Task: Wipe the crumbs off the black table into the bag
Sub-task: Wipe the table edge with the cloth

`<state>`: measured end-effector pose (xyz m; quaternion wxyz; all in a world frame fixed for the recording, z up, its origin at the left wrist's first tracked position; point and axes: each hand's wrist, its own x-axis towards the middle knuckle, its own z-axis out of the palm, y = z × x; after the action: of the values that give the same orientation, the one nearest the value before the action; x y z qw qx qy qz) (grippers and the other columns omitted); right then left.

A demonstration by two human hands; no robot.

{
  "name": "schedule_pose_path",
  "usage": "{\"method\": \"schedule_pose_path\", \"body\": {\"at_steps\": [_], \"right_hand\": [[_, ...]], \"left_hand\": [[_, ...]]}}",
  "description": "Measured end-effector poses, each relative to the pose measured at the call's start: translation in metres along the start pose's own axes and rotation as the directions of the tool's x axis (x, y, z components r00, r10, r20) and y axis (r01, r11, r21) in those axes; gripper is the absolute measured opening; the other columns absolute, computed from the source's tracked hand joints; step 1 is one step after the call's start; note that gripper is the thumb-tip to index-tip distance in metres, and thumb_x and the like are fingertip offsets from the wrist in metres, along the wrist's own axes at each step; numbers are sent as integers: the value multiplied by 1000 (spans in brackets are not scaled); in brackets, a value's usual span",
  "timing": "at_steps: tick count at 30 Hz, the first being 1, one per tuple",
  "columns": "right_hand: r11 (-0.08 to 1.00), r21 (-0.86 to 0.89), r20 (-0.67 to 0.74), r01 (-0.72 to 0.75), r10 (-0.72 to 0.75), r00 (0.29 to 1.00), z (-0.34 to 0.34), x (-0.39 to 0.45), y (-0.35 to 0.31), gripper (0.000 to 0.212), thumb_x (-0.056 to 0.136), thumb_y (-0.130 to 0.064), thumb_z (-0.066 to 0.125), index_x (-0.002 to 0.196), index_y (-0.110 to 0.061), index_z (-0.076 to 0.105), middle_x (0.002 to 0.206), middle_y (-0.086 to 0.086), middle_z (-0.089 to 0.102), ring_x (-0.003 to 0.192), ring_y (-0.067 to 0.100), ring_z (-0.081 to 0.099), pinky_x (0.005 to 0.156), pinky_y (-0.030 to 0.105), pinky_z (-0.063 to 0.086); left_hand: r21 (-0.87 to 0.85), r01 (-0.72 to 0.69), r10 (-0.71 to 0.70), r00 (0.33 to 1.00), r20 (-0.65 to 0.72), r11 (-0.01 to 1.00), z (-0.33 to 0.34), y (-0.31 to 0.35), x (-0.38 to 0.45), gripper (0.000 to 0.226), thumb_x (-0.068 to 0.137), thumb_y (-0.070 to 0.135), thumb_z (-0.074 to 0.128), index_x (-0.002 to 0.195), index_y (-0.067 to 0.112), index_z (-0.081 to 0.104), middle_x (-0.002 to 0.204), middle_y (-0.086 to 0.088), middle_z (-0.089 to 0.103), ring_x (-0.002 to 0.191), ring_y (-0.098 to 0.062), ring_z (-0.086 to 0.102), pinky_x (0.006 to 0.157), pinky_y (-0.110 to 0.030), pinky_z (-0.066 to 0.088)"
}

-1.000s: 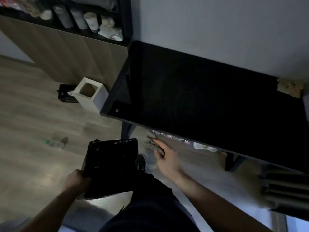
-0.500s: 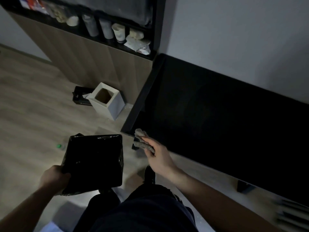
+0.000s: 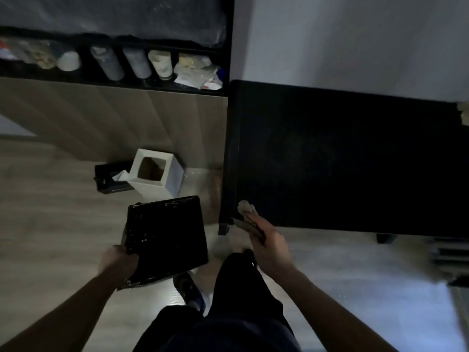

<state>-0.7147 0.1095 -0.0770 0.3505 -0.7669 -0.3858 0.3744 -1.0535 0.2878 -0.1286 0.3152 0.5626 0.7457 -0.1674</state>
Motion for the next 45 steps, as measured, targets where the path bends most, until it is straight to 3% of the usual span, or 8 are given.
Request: {"method": "schedule_pose_path", "body": {"at_steps": [4,10,13,20,26,30,35,45], "right_hand": [[997,73,-101,25,-17,995,8,9,-18,63,100,2,56,145,-42,53,153,-29,49,146,-3,42,118,23,40],[989,138,-183,52,-26,983,-2,70,-14,65,98,12,54,145,-32,55,159,-8,48,152,5,37,123,40,38],[991,121,-225,52,-24,974,-10,104,-19,65,98,10,56,140,-39,55,156,-10,51,149,1,40,122,36,40],[997,-6,-294,77,-76,953,-12,206,-8,53,99,2,59,141,-30,61,150,-28,47,144,-4,43,120,28,41],[994,-78,-384,78,-102,918,-5,305,19,51,99,1,58,144,-24,61,159,-16,44,152,9,37,124,45,37],[989,-146,-405,29,-86,910,3,357,32,51,100,-2,58,146,-24,59,159,-8,48,154,8,32,128,41,29],[917,-399,-448,-17,-178,876,26,370,46,52,97,-6,62,147,-23,57,158,-9,48,156,13,29,128,46,27],[907,-413,-491,-77,-151,858,33,372,42,55,95,-15,52,146,-36,55,156,-21,44,155,6,27,126,47,29]], "left_hand": [[48,-39,37,999,35,998,-18,32,35,23,81,16,62,94,-1,71,83,-20,68,76,-36,64,66,-34,51],[78,-64,60,997,49,995,-23,92,86,24,82,18,59,96,1,68,91,-20,70,88,-39,67,68,-35,50],[95,-93,89,995,39,991,-21,121,107,23,84,19,58,97,4,69,95,-19,70,92,-39,68,68,-33,47],[93,-126,123,992,36,988,13,169,180,27,86,17,55,102,4,73,103,-21,73,98,-40,68,77,-37,54],[102,-161,153,985,85,982,71,200,265,29,92,22,55,106,3,72,103,-19,74,96,-37,70,65,-31,45],[118,-149,141,987,75,982,106,214,323,30,91,18,56,111,2,72,110,-22,73,104,-39,68,76,-36,51],[131,-149,143,988,60,980,148,232,380,32,95,19,55,118,-1,68,114,-24,70,108,-40,66,80,-38,50],[113,-107,90,985,146,988,206,246,457,39,96,23,55,125,1,66,119,-23,68,113,-39,64,85,-38,51]]}}
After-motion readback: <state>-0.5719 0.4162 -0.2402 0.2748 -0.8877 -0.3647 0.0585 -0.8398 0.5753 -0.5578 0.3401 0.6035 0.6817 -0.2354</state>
